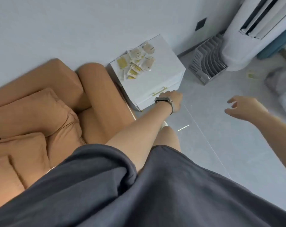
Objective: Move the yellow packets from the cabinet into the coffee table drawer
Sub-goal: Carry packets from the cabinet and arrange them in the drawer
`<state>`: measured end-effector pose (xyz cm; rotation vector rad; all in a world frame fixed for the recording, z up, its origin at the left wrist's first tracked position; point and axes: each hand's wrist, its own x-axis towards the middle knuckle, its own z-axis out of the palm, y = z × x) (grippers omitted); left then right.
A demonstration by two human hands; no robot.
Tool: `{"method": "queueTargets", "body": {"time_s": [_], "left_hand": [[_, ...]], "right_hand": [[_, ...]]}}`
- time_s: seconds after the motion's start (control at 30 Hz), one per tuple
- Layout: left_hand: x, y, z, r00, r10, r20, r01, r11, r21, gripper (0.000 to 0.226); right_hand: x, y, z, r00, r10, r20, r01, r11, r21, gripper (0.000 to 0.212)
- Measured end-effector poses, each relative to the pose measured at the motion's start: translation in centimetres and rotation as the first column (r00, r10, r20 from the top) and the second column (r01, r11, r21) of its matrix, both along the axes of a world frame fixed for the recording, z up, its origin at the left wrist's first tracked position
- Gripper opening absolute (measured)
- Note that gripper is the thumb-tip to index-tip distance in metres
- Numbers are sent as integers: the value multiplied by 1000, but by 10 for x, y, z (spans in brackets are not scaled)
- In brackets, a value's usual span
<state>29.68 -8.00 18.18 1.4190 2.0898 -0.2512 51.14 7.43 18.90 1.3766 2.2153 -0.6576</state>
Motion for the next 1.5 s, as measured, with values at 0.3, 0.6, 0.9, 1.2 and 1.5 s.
{"method": "queueTargets", "body": {"time_s": [0.3, 0.6, 0.9, 1.2, 1.5], "left_hand": [[-156, 54, -21, 978, 206, 28, -205, 978, -40, 48], [-246, 69, -58, 873, 488, -25, -488, 872, -39, 46], [-254, 111, -202, 665, 733, 145, -731, 678, -75, 44], [-237, 115, -296, 281, 849, 447, -954, 300, 31, 37], [-244, 101, -323, 0, 837, 547, -999, 21, -32, 34]], "right_hand": [[-209, 86, -9, 966, 257, -6, -257, 966, -27, 46], [-345, 123, -70, 892, 450, -40, -452, 885, -115, 45], [-399, 139, -228, 796, 603, -54, -602, 780, -169, 44], [-467, 154, -328, 570, 794, -210, -793, 599, 114, 54], [-478, 139, -372, 390, 904, -174, -891, 418, 175, 96]]}}
